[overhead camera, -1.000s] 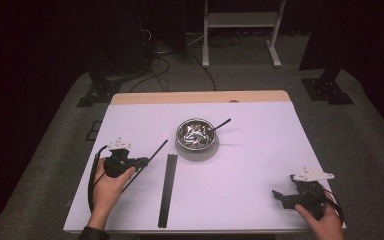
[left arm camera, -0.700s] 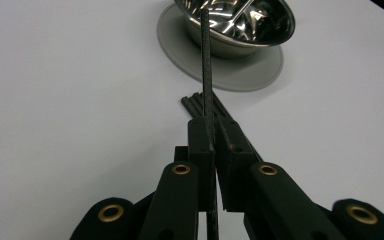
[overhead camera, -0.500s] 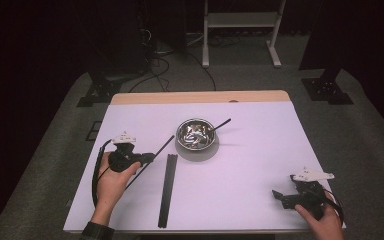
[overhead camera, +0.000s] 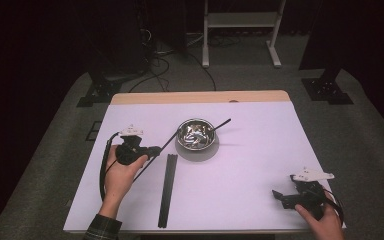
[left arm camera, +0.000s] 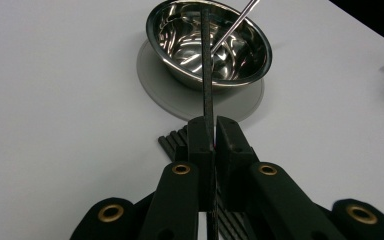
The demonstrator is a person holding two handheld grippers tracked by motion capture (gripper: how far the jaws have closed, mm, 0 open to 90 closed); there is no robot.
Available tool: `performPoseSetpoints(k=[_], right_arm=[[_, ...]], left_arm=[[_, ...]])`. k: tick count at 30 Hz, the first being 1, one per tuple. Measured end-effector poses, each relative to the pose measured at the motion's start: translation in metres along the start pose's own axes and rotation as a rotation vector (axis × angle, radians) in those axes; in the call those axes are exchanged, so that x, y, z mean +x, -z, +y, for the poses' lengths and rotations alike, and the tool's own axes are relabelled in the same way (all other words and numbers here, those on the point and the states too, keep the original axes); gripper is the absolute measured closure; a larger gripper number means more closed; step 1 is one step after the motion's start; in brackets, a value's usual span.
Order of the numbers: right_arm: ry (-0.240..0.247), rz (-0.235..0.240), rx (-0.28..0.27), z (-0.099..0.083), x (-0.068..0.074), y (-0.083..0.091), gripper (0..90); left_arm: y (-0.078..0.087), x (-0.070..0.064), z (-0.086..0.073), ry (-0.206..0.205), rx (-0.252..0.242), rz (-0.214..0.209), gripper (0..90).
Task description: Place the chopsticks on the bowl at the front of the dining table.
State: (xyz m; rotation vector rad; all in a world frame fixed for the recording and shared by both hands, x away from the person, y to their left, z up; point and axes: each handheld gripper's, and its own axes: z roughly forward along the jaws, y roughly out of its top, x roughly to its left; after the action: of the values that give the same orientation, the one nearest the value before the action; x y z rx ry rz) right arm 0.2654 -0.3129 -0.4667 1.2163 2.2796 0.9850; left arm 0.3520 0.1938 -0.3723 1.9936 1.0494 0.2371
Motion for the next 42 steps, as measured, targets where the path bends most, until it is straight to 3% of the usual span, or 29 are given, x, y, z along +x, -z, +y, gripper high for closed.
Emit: performPoseSetpoints(k=[28,42], right_arm=[[0.001,-0.001,-0.002,0.0,0.0,0.0,10.0],[0.002,-0.001,-0.002,0.0,0.0,0.0,10.0]], left_arm=[[-0.045,-0.017,0.044,-0.008,0.002,-0.018,86.1],[-0.078,-0.023,0.06,0.004,0.009,-0.037,86.0]])
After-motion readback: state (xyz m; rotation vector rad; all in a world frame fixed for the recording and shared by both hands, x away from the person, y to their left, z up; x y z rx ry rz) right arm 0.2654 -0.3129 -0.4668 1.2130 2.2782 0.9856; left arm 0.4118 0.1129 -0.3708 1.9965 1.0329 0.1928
